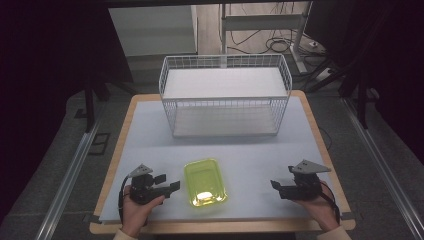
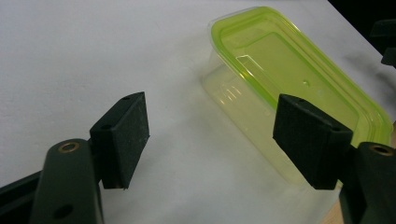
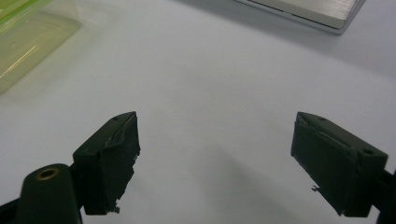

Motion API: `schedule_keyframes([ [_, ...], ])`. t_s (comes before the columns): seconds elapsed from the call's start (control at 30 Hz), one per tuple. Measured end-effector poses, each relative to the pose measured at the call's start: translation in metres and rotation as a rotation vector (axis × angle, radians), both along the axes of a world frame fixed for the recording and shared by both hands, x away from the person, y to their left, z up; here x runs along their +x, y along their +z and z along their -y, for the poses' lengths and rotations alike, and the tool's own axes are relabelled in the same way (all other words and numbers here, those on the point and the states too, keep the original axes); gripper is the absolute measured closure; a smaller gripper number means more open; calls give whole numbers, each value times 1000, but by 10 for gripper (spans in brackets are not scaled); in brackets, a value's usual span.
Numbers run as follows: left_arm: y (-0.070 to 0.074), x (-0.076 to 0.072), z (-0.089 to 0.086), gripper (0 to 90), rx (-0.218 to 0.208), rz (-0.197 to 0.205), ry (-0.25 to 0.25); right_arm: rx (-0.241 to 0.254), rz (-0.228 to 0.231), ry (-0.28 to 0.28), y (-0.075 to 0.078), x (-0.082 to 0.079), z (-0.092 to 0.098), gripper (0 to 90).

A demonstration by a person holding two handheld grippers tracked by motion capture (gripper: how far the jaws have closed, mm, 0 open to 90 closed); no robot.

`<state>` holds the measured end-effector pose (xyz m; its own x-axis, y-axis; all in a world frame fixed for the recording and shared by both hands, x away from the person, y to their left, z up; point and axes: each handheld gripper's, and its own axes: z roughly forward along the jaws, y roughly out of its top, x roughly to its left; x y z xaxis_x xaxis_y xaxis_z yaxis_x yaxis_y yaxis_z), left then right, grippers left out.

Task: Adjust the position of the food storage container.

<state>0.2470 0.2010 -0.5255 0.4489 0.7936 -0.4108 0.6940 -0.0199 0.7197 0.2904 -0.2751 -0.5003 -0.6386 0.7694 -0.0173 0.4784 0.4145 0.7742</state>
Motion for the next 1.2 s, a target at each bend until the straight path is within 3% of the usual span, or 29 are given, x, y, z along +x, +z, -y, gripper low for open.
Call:
schedule_keyframes([
  [0.2,2,-1,-1,265,5,8,3,-34,27,-10,-4,-2,-1,186],
  [0.4,3,-2,-2,265,14,11,0,-18,33,11,-2,-6,-2,233],
  [0.47,2,-2,-2,265,13,10,4,-9,23,41,-1,-6,-3,307],
  [0.53,2,-1,-3,264,18,9,8,-22,24,69,0,-8,-3,505],
  [0.63,2,-1,-4,263,17,10,7,-2,30,87,5,-8,-2,685],
  [0.73,2,-1,-4,261,19,14,8,5,23,114,9,-9,-1,781],
  [0.83,4,-3,-5,270,23,20,8,3,14,129,9,-10,-2,799],
  [0.9,5,-4,-5,324,20,23,-2,-1,11,130,7,-10,-3,797],
  [1.07,11,-6,-4,803,22,5,-43,11,3,123,6,-9,-1,756],
  [1.17,13,-10,-1,896,48,-5,-86,18,0,120,5,-8,0,739],
  [1.2,14,-15,3,898,74,-9,-124,22,-2,118,5,-8,1,724],
])
